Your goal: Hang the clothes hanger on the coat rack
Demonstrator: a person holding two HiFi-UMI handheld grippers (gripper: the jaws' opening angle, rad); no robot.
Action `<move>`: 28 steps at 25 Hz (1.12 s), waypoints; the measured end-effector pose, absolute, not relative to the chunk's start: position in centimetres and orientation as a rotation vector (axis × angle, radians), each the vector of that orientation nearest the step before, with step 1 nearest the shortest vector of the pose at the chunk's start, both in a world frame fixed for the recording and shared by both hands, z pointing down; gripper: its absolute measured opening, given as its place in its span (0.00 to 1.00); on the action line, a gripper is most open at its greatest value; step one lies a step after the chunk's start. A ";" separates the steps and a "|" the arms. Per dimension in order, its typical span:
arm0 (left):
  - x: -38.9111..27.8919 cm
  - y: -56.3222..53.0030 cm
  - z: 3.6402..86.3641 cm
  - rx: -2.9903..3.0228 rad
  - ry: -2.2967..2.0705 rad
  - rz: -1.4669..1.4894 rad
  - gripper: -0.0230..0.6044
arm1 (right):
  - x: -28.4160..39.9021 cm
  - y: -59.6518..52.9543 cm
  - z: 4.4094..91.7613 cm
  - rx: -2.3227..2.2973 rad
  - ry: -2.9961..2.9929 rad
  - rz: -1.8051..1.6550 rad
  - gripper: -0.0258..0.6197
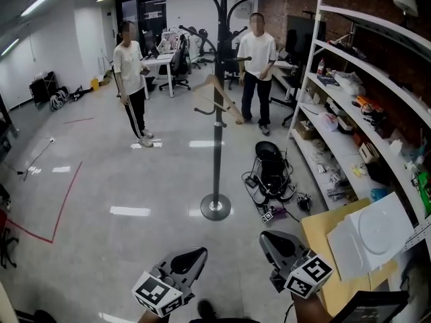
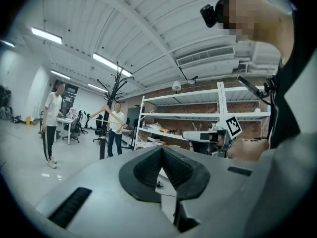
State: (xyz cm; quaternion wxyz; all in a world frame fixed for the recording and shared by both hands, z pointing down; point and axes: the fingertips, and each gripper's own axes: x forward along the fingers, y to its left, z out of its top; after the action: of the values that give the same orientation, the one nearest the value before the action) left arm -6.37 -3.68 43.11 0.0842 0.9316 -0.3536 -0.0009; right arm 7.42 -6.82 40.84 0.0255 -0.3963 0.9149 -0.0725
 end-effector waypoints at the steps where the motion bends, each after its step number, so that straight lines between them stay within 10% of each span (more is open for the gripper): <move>1: -6.1 -3.0 42.9 2.770 -1.074 -0.011 0.03 | 7.8 -6.0 40.8 -1.218 2.832 -0.215 0.05; 28: -1.2 9.6 41.1 2.678 -1.041 -0.155 0.03 | 12.7 5.8 39.5 -1.239 2.821 -0.180 0.05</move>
State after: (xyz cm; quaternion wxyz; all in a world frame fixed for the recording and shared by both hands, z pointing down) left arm -1.22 9.59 41.12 0.1317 0.9226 -0.3586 -0.0534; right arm 12.69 5.78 39.51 0.0279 -0.4013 0.9137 -0.0582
